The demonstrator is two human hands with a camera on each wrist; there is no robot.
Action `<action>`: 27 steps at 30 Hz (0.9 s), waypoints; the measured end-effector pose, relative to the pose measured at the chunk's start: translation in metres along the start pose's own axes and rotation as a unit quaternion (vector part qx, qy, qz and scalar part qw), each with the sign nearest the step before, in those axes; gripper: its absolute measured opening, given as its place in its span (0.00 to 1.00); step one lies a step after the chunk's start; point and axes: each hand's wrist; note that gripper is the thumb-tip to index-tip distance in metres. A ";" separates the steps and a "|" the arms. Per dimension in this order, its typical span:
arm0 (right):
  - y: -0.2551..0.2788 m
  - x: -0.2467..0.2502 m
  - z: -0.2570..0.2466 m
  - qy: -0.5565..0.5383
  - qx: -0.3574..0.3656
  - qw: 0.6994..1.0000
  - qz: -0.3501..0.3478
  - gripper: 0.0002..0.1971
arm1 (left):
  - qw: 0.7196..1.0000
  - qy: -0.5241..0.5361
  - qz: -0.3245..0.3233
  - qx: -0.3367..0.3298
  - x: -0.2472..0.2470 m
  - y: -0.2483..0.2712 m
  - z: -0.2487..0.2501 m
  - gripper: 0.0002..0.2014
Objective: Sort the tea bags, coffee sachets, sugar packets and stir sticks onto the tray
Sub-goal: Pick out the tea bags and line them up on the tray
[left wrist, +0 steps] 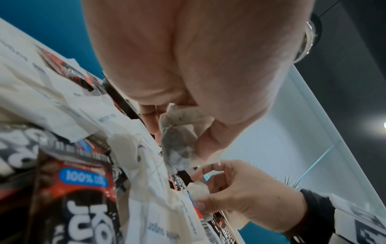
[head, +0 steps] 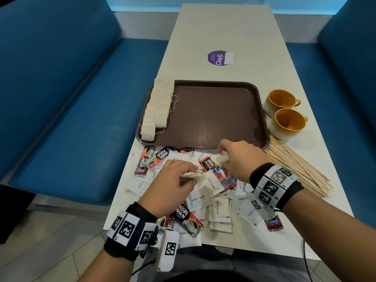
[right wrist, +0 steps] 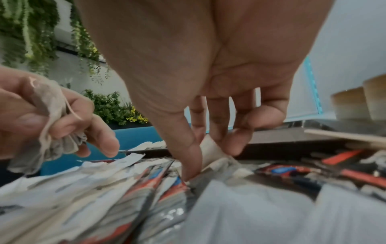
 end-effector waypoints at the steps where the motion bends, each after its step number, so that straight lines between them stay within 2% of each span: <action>1: 0.000 -0.003 0.001 -0.023 0.000 1.000 0.001 0.17 | 1.000 0.020 0.012 0.009 0.001 0.001 0.001 0.06; 4: 0.001 -0.005 0.005 -0.130 -0.008 0.991 0.004 0.21 | 0.994 0.099 0.039 0.034 0.003 0.003 0.002 0.04; 7: 0.010 0.004 0.011 -0.234 0.006 0.971 0.043 0.15 | 0.985 0.153 0.069 0.044 0.004 0.003 0.001 0.05; 11: 0.032 0.029 0.009 -0.312 0.058 0.943 0.103 0.11 | 0.925 0.349 0.093 0.118 0.002 -0.001 0.010 0.03; 12: 0.038 0.035 0.007 -0.328 0.074 0.937 0.095 0.11 | 0.916 0.370 0.092 0.125 0.002 -0.002 0.012 0.03; 14: 0.049 0.046 0.001 -0.369 0.110 0.922 0.032 0.09 | 0.906 0.396 0.087 0.120 0.000 -0.002 0.016 0.04; 17: 0.057 0.049 -0.006 -0.414 0.147 0.896 -0.065 0.07 | 0.908 0.399 0.068 0.105 -0.002 -0.002 0.022 0.07; 19: 0.056 0.043 -0.008 -0.427 0.149 0.889 -0.073 0.07 | 0.904 0.411 0.057 0.104 -0.004 -0.002 0.024 0.10; 23: 0.052 0.032 -0.013 -0.467 0.116 0.876 -0.036 0.08 | 0.865 0.491 0.022 0.103 -0.004 0.001 0.026 0.18; 27: 0.054 0.033 -0.012 -0.481 0.129 0.865 -0.059 0.09 | 0.847 0.518 0.022 0.118 -0.003 0.001 0.023 0.19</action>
Point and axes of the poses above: each hand's wrist, its own y-axis away from the middle knuckle, its own x-axis out of the back of the hand, z = x × y
